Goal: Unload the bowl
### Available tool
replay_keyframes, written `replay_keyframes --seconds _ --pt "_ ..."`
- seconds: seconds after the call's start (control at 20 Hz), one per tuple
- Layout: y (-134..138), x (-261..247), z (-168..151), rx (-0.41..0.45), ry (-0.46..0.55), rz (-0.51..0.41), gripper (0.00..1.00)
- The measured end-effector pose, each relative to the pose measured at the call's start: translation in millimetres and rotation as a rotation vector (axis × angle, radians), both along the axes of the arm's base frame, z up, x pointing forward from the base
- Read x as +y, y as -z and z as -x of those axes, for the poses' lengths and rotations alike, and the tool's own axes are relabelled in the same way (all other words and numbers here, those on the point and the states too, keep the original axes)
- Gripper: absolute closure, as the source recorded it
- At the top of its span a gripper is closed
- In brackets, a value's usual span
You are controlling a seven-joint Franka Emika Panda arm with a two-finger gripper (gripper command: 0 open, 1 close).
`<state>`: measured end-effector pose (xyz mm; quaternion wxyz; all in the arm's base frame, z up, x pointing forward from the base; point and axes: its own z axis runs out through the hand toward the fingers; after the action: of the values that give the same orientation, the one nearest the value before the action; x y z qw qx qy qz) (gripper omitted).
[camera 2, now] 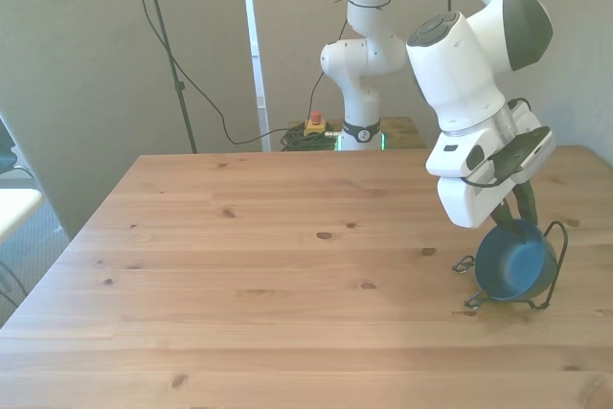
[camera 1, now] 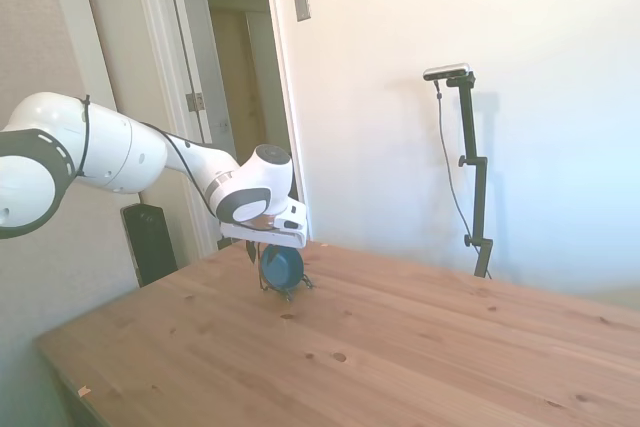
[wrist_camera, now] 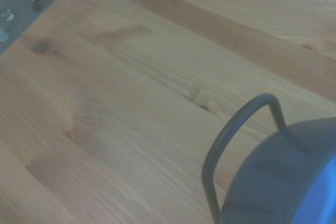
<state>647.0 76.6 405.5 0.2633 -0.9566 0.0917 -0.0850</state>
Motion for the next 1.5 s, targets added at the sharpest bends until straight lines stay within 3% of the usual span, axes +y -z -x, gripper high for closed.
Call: replay_keyframes --seconds 0.65,1.05,1.5 --pt "0 -9 11 -0.001 -0.006 -0.052 1.00" --pt "-30 -16 19 -0.047 -0.035 -0.100 1.00" --pt "-54 -13 80 -0.019 -0.084 -0.073 1.00"
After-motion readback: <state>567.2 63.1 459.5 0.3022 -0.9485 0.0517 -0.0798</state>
